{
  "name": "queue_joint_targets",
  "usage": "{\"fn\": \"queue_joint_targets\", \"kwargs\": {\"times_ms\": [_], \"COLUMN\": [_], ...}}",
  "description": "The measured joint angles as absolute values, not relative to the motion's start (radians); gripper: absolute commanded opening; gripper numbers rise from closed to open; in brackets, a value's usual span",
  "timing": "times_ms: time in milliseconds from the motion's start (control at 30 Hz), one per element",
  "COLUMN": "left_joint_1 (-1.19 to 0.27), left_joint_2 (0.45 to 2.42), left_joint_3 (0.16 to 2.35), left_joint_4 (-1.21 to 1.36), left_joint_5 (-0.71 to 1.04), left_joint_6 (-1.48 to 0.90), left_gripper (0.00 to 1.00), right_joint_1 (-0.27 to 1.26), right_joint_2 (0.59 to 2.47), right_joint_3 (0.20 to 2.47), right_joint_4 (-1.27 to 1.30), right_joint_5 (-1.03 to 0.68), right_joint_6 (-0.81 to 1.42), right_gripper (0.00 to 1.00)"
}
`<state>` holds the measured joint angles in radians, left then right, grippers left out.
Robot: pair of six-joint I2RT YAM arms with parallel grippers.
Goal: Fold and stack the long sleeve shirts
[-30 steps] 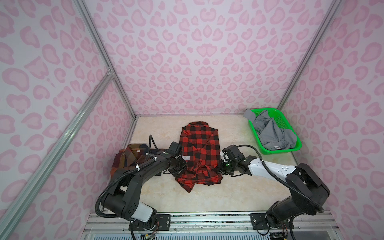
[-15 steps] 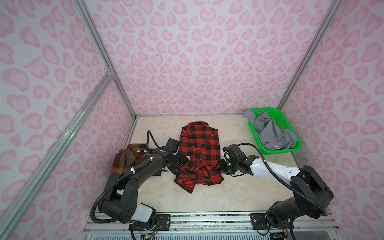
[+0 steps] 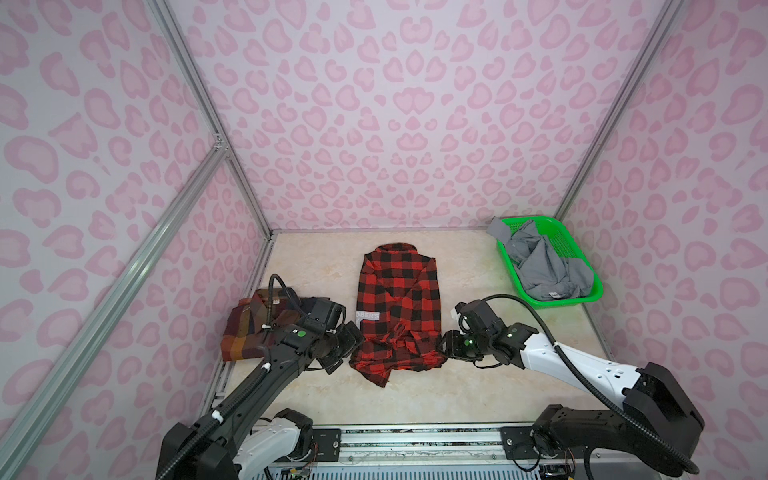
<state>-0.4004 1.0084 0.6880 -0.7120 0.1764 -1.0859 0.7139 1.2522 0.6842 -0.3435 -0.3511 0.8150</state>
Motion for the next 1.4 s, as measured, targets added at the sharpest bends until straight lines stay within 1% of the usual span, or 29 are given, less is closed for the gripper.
{"fn": "queue_joint_targets", "kwargs": {"times_ms": [133, 267, 400, 500, 567, 633, 700, 800, 867, 1033, 1133, 1200, 1233, 1300, 1400], "left_joint_1": [-0.407, -0.43, -0.476, -0.504, -0.513, -0.519, -0.526, -0.534, -0.54, -0.55, -0.552, -0.555, -0.556, -0.556, -0.556], "left_joint_2": [0.92, 0.896, 0.926, 0.965, 0.991, 1.019, 1.052, 1.097, 1.126, 1.202, 1.234, 1.246, 1.249, 1.255, 1.265], "left_joint_3": [0.587, 0.523, 0.495, 0.48, 0.472, 0.465, 0.465, 0.472, 0.484, 0.518, 0.53, 0.543, 0.55, 0.562, 0.573], "left_joint_4": [-0.717, -0.715, -0.665, -0.62, -0.584, -0.549, -0.513, -0.471, -0.447, -0.388, -0.37, -0.364, -0.363, -0.358, -0.355], "left_joint_5": [0.19, 0.208, 0.213, 0.213, 0.213, 0.212, 0.212, 0.208, 0.2, 0.182, 0.175, 0.17, 0.167, 0.159, 0.153], "left_joint_6": [-1.088, -1.111, -1.137, -1.155, -1.164, -1.178, -1.181, -1.185, -1.185, -1.185, -1.185, -1.184, -1.184, -1.181, -1.176], "left_gripper": [0.89, 0.9, 0.9, 0.91, 0.9, 0.87, 0.82, 0.73, 0.7, 0.55, 0.43, 0.38, 0.31, 0.23, 0.07], "right_joint_1": [0.83, 0.937, 0.97, 0.974, 0.974, 0.973, 0.97, 0.965, 0.958, 0.94, 0.932, 0.928, 0.927, 0.927, 0.927], "right_joint_2": [1.227, 1.283, 1.377, 1.406, 1.414, 1.422, 1.427, 1.427, 1.427, 1.427, 1.427, 1.427, 1.427, 1.427, 1.43], "right_joint_3": [0.687, 0.717, 0.729, 0.723, 0.719, 0.719, 0.719, 0.719, 0.719, 0.714, 0.713, 0.713, 0.713, 0.712, 0.708], "right_joint_4": [-0.348, -0.302, -0.25, -0.221, -0.202, -0.185, -0.179, -0.173, -0.171, -0.168, -0.162, -0.162, -0.162, -0.161, -0.154], "right_joint_5": [-0.321, -0.297, -0.277, -0.261, -0.262, -0.261, -0.258, -0.254, -0.254, -0.254, -0.255, -0.255, -0.255, -0.255, -0.254], "right_joint_6": [0.849, 0.879, 0.897, 0.897, 0.897, 0.894, 0.893, 0.886, 0.881, 0.863, 0.847, 0.837, 0.831, 0.821, 0.805], "right_gripper": [0.48, 0.48, 0.48, 0.48, 0.48, 0.48, 0.49, 0.48, 0.48, 0.48, 0.48, 0.48, 0.48, 0.48, 0.49]}}
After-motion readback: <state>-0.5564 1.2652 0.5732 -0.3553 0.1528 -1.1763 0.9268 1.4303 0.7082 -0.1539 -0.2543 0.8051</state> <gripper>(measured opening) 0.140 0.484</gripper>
